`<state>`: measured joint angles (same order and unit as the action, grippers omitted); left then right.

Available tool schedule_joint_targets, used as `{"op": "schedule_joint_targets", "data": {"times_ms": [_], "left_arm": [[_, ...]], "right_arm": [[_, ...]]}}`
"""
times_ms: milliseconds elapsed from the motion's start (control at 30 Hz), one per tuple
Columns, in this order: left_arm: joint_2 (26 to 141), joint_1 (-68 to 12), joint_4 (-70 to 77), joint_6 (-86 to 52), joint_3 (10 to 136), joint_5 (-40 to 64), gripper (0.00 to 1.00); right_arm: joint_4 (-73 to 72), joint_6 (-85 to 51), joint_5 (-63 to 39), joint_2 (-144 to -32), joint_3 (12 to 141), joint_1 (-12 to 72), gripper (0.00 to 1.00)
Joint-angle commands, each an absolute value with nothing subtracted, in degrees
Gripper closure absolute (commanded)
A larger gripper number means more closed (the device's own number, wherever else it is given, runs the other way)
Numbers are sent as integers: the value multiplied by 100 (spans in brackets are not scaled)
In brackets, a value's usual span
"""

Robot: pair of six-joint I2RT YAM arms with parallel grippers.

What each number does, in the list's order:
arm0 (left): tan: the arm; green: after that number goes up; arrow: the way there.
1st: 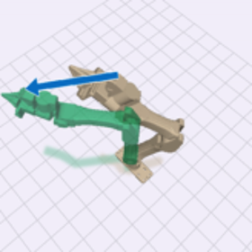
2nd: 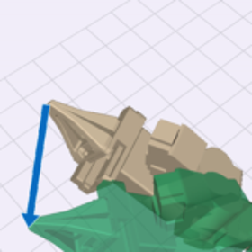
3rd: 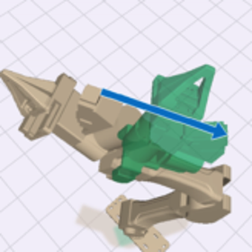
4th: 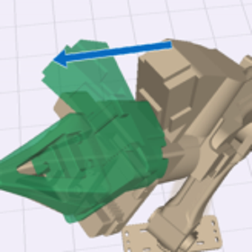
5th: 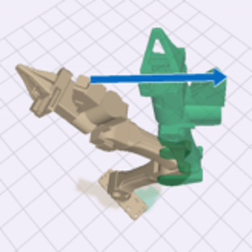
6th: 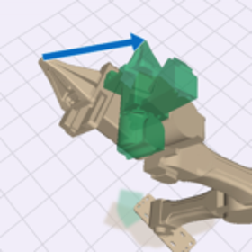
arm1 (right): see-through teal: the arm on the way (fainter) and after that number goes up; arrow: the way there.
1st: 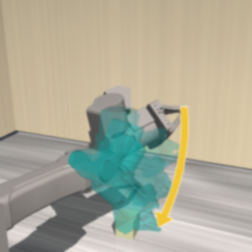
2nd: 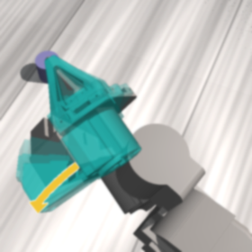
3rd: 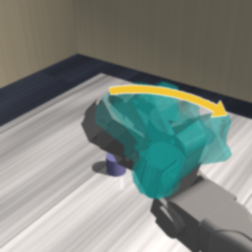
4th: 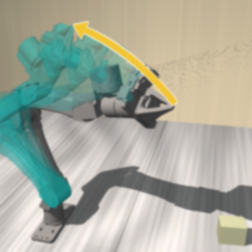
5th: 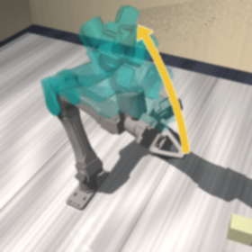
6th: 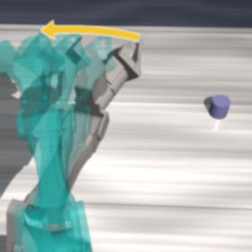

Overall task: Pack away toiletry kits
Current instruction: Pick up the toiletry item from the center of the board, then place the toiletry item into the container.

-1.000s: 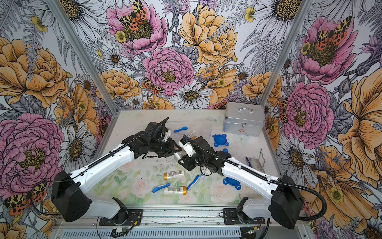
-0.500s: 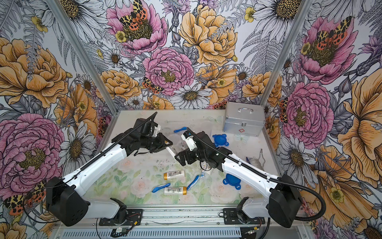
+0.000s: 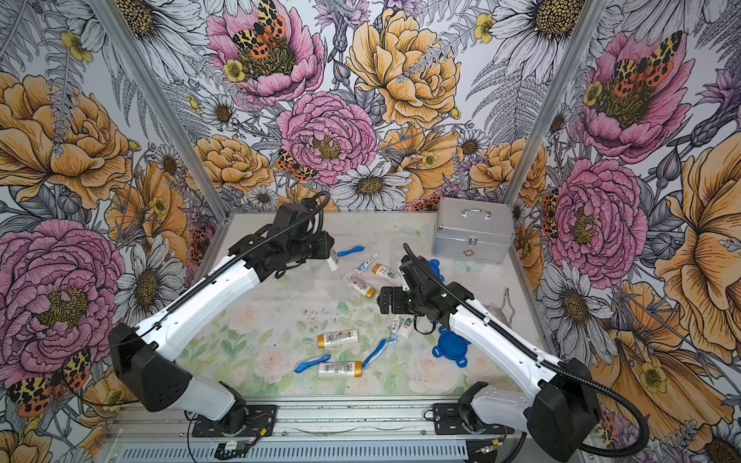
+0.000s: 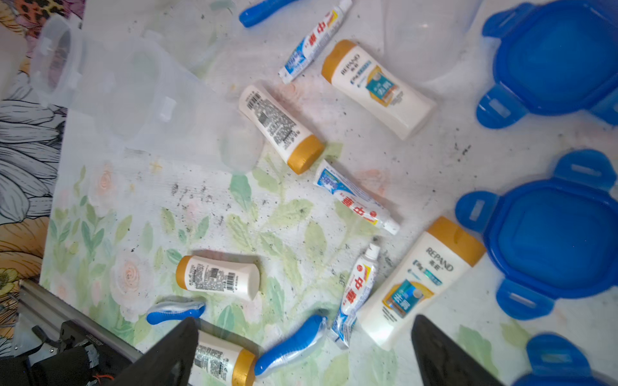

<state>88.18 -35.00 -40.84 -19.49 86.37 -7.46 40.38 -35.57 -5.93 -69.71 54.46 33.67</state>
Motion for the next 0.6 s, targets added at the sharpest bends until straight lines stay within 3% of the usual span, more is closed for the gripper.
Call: {"op": "schedule_joint_targets", "data": {"times_ms": [0,567], "left_arm": [[9002,-3618,-3943,-1329,8841,-1628,100],[9396,-3984,-3202,-1142,8291,-1806,100]], "right_arm": [[4511,-3834,-368,-6989,5349,3340,1],[4593,-3875,-121,-7377,4974,3314,2]]}}
